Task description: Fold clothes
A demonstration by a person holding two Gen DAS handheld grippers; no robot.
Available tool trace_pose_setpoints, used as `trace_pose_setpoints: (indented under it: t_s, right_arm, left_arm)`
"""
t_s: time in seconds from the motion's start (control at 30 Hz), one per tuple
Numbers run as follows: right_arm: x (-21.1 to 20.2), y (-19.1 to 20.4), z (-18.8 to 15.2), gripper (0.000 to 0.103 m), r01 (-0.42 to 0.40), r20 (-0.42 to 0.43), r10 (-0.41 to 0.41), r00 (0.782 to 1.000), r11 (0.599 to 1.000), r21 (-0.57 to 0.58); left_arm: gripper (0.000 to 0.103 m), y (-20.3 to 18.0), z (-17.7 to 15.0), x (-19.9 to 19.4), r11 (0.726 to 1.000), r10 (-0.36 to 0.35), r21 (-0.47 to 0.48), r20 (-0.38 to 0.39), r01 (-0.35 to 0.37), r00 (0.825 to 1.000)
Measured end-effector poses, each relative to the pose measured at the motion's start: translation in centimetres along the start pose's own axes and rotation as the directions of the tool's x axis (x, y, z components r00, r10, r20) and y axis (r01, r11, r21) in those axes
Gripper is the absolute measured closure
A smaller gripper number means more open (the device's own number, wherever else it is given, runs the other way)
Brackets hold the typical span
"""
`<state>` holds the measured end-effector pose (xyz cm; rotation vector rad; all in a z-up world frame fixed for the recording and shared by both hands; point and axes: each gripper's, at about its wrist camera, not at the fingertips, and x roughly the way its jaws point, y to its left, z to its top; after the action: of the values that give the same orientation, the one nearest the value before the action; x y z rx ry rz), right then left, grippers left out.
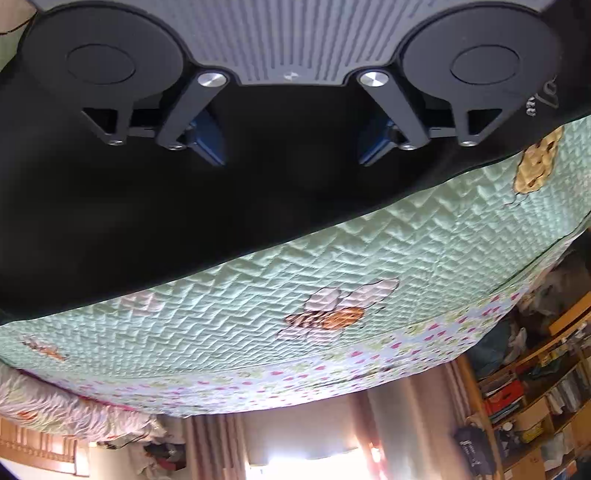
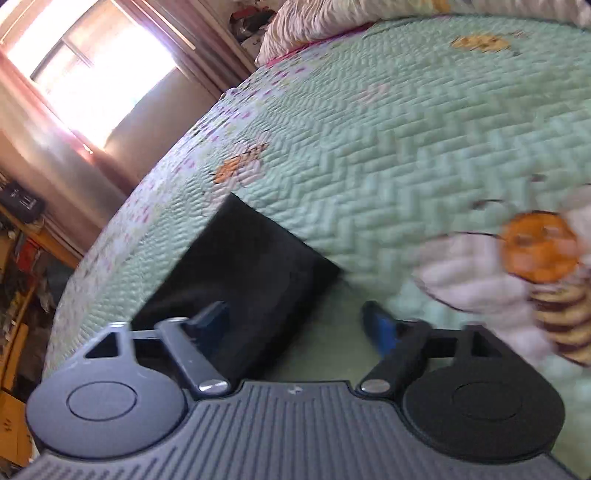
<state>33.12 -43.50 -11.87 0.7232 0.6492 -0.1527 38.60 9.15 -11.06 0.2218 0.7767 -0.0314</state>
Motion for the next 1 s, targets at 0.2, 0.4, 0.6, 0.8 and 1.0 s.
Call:
trace_pose_setpoints:
  t_s: [0.2,0.4,0.6,0.8,1.0]
  right_arm:
    - [2.7,2.7,1.5,0.095,-0.078,-0.023,0.076,0.997,0.992,-0.099]
    - [-3.2,8.0,6.5,0.095,-0.235,0.121,0.279,0.953,0.928,-0.289]
    - [3.8,-0.6,4.2,0.095,-0.023,-0.04,0.016,0.999,0.982,-0.187]
    - [3.9,-3.9,2.9,0.091,-0.166,0.033,0.169,0.985,0.984,-0.059]
    - [0.0,-4.8,3.9,0.056,-0.002,0.198,-0.026,0.98,0.99,0.138]
  left_arm:
    - [0.005,0.4,0.0,0.1,0.999,0.041,-0.029,-0.016,-0.041,0.999]
    - [0.011,-1.2,1.2,0.3,0.994,0.082,0.076,0.0,-0.082,0.997]
    - [0.007,-2.0,1.1,1.0,0.992,0.071,0.1,0.032,-0.074,0.997]
    - [0.0,-1.6,0.9,1.2,0.99,0.087,0.11,0.041,-0.091,0.995]
    - [0.018,-1.6,0.9,-0.4,0.98,0.118,0.148,0.105,-0.133,0.987]
